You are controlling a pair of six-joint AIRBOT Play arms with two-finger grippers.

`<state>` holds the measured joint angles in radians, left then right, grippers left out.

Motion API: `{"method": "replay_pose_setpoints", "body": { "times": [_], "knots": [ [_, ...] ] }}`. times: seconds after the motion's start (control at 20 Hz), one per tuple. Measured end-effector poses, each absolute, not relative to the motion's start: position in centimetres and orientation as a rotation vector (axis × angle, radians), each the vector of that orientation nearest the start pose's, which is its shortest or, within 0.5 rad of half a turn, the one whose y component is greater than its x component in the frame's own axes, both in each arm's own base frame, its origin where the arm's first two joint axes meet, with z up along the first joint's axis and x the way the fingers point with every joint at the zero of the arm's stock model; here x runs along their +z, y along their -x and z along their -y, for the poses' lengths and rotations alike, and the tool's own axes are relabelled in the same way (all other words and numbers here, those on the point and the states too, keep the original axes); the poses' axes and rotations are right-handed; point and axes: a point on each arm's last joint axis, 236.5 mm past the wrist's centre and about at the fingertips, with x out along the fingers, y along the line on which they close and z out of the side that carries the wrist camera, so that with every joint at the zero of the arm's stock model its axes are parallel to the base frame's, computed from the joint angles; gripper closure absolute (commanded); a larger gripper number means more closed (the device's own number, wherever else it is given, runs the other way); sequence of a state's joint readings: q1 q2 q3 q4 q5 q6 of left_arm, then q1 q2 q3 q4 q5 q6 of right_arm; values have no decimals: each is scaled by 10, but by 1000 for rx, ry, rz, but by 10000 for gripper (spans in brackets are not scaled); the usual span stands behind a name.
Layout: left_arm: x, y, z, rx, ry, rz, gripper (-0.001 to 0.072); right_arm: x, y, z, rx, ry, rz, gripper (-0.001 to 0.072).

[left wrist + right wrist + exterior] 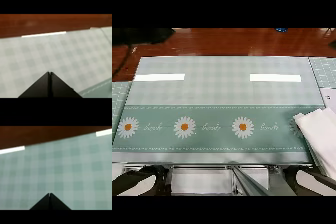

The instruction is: Fold the shirts.

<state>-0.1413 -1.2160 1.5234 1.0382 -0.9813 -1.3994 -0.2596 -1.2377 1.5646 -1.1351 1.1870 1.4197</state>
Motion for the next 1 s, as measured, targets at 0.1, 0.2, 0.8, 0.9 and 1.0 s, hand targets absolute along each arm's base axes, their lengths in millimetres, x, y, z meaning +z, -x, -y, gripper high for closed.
{"method": "replay_pose_setpoints", "body": {
  "times": [0.1, 0.2, 0.8, 0.9, 1.0],
  "knots": [
    [176, -443, 160, -434, 158, -793, 692, 141, -456, -25, 154, -114, -953, 692],
    [121, -438, 146, -351, 122, -918, 693, 83, -452, -52, 143, -7, -1103, 691],
    [59, -421, 132, -262, 104, -1070, 692, 10, -434, -73, 64, 95, -1287, 691],
    [58, -421, 131, -261, 102, -1070, 692, 9, -434, -73, 62, 97, -1289, 691],
    [58, -421, 131, -260, 102, -1071, 692, 9, -433, -73, 61, 97, -1289, 691]
  ]
}}
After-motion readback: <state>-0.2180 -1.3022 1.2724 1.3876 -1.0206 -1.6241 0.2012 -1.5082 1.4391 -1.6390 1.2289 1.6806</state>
